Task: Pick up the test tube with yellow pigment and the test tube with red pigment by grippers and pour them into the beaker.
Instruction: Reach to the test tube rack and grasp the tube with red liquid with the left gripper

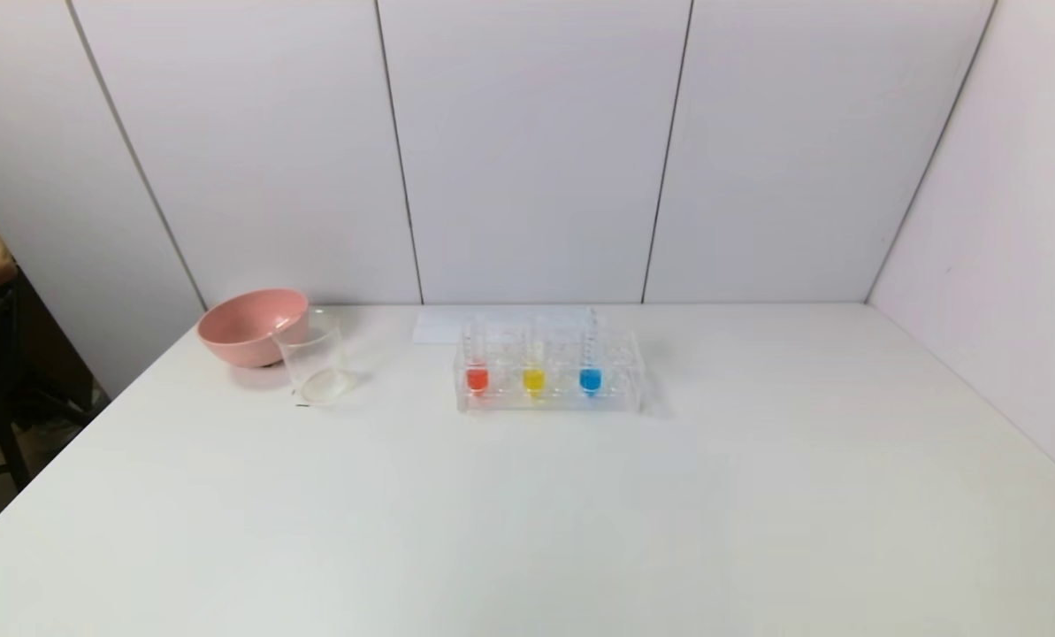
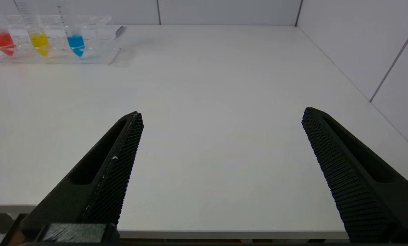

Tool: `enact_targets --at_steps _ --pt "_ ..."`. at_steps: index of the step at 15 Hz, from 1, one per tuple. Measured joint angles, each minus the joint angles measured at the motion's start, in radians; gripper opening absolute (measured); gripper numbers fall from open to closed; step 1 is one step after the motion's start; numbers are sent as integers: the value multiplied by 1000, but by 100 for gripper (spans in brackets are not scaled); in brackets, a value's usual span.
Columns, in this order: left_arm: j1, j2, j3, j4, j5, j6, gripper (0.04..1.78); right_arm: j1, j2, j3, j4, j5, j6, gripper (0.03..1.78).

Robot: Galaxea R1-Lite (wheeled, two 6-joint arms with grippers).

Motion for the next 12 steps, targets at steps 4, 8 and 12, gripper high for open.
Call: enact_targets --at_steps 4,8,12 --pt "-1 159 -94 -69 -22 -4 178 0 0 0 0 0 0 170" --pt "-2 324 -149 -176 -66 -5 178 0 0 0 0 0 0 170" --pt "-8 485 -177 -275 -70 -13 178 1 0 0 0 0 0 170"
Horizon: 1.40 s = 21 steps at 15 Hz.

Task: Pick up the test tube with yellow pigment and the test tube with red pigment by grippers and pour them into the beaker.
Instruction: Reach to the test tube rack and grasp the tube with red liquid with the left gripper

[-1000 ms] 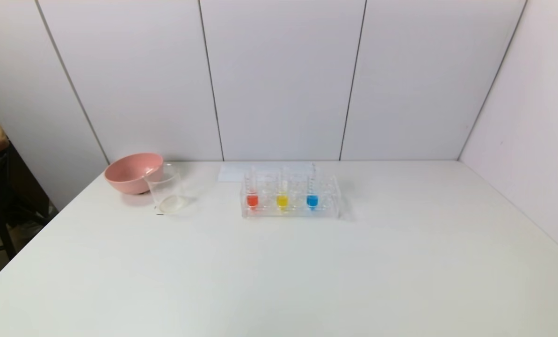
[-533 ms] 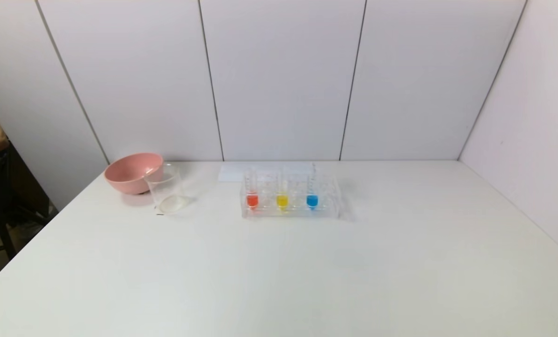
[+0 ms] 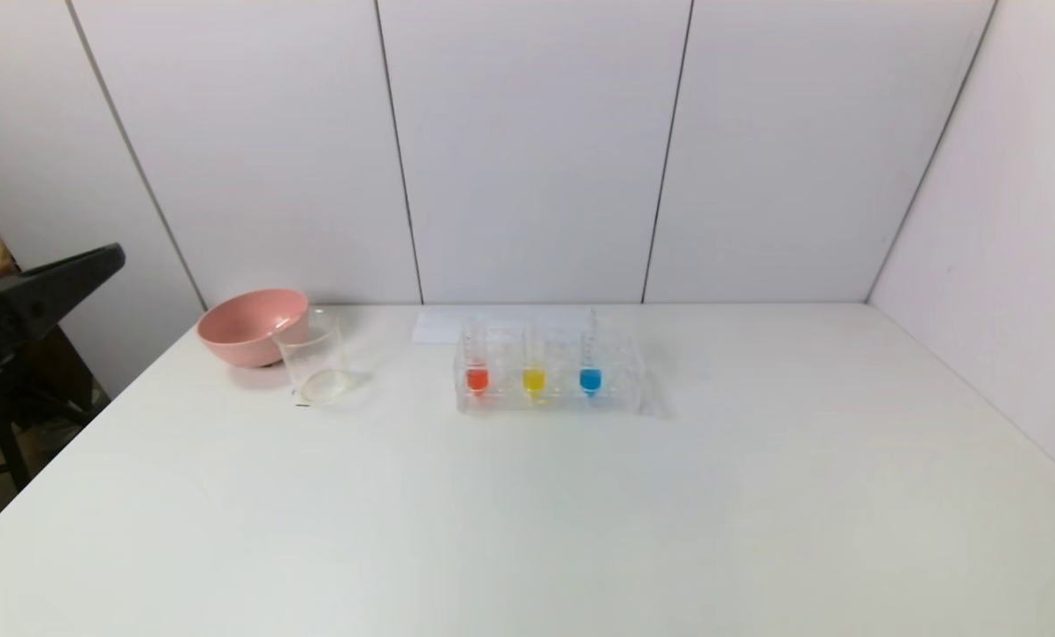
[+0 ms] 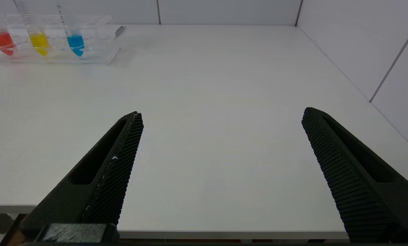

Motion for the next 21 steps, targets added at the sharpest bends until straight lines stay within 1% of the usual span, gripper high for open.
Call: enact_targets --at_steps 5,7,13,16,21 --pt "-39 185 -8 -148 0 -3 178 -1 0 0 0 0 0 170" --pt "-66 253 -16 -216 0 -3 178 0 0 0 0 0 0 170" --pt "-153 387 -50 -261 -1 -13 178 -1 0 0 0 0 0 170" --pt "-203 448 -52 -320 -1 -65 178 0 0 0 0 0 0 170" --pt "-279 558 -42 -450 4 -81 178 0 0 0 0 0 0 170"
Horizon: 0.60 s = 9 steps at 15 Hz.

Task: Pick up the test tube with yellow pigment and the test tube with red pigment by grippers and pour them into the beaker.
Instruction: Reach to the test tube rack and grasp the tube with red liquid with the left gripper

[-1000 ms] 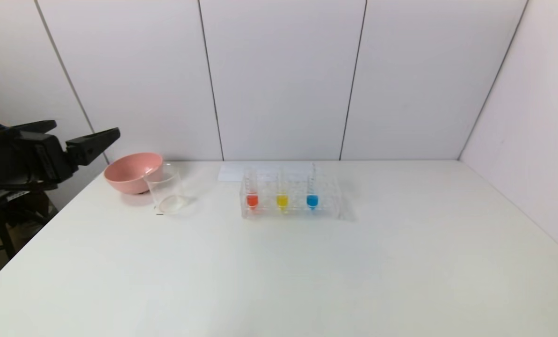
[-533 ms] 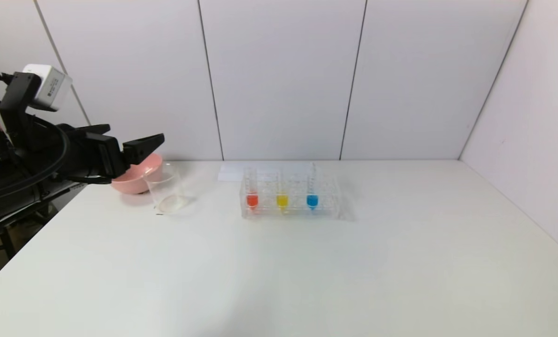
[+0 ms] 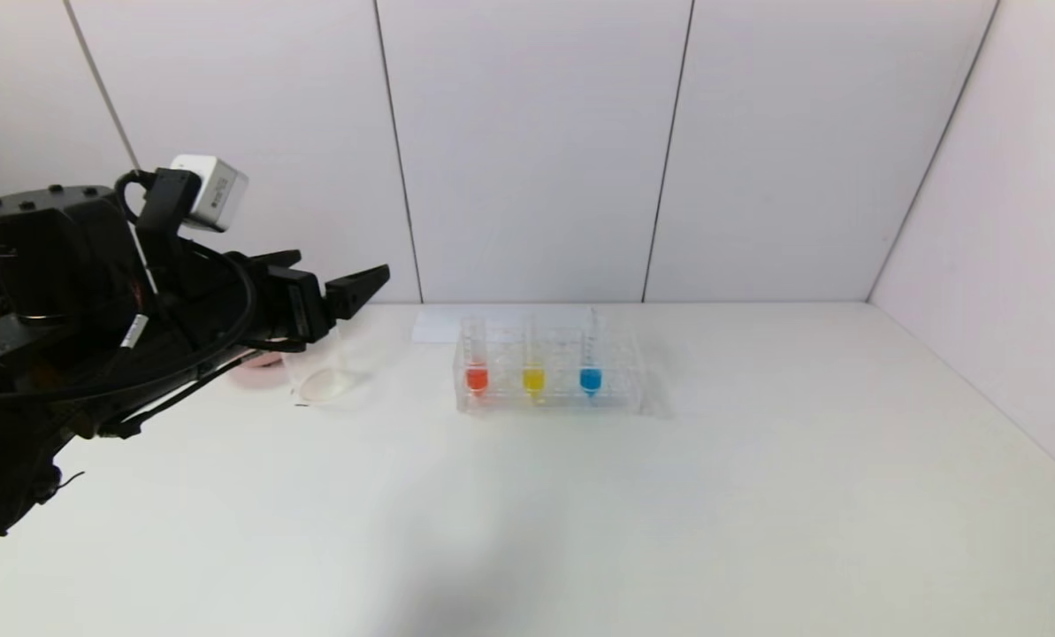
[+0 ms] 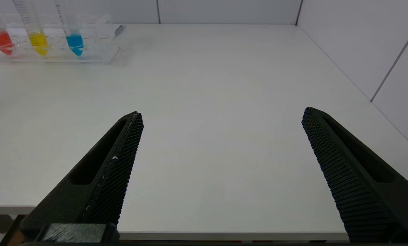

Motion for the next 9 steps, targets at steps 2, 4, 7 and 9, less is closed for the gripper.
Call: enact_targets --at_steps 2,4,7,9 --pt "-35 47 2 -45 8 -11 178 0 0 0 0 0 0 170" --pt "-61 93 0 -65 18 -13 178 0 0 0 0 0 0 170" --pt "-88 160 -14 -91 73 -10 178 0 0 0 0 0 0 170" --pt "-106 221 -34 -131 139 -7 178 0 0 0 0 0 0 170"
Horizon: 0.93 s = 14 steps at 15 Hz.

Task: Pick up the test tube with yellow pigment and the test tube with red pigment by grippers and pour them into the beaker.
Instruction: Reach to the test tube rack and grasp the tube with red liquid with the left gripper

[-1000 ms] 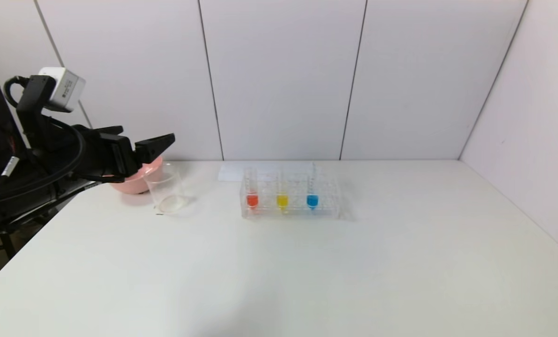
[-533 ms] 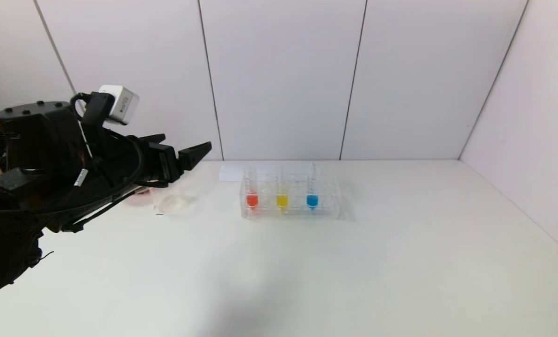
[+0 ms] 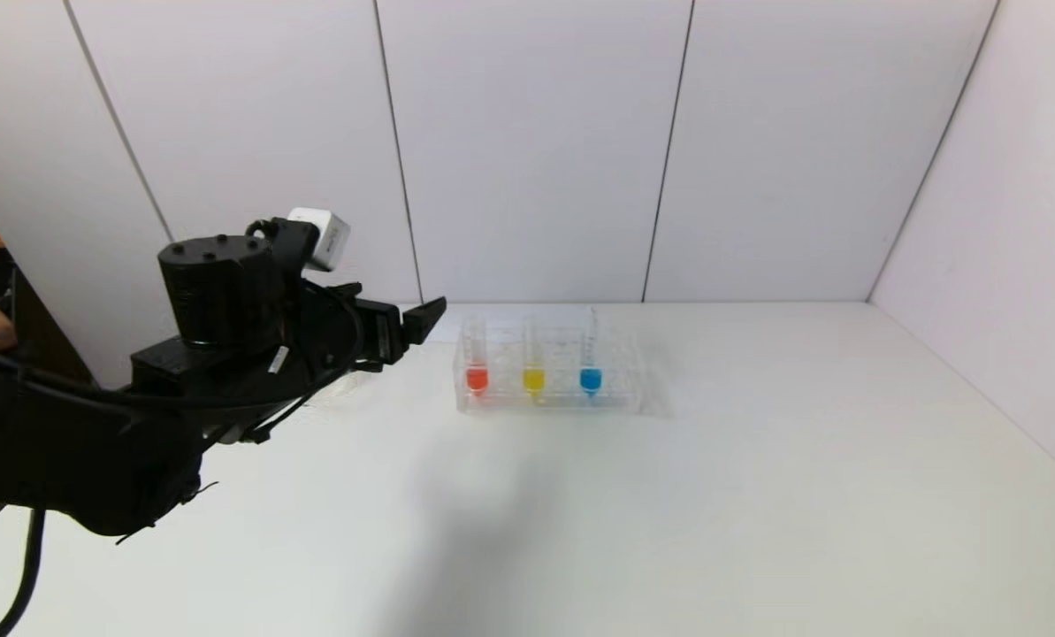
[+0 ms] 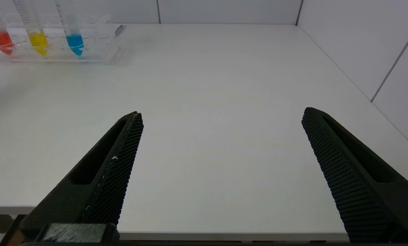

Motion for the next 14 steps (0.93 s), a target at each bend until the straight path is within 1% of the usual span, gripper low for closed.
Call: enact_targets --at_steps 1,3,7,14 --pt "-13 36 -11 -37 29 1 178 -1 0 0 0 0 0 170" --pt "-37 92 -28 -97 44 1 178 0 0 0 0 0 0 170" --pt "-71 145 -34 -104 46 -5 178 0 0 0 0 0 0 170" --pt "-90 224 -61 -140 53 -3 178 0 0 0 0 0 0 170"
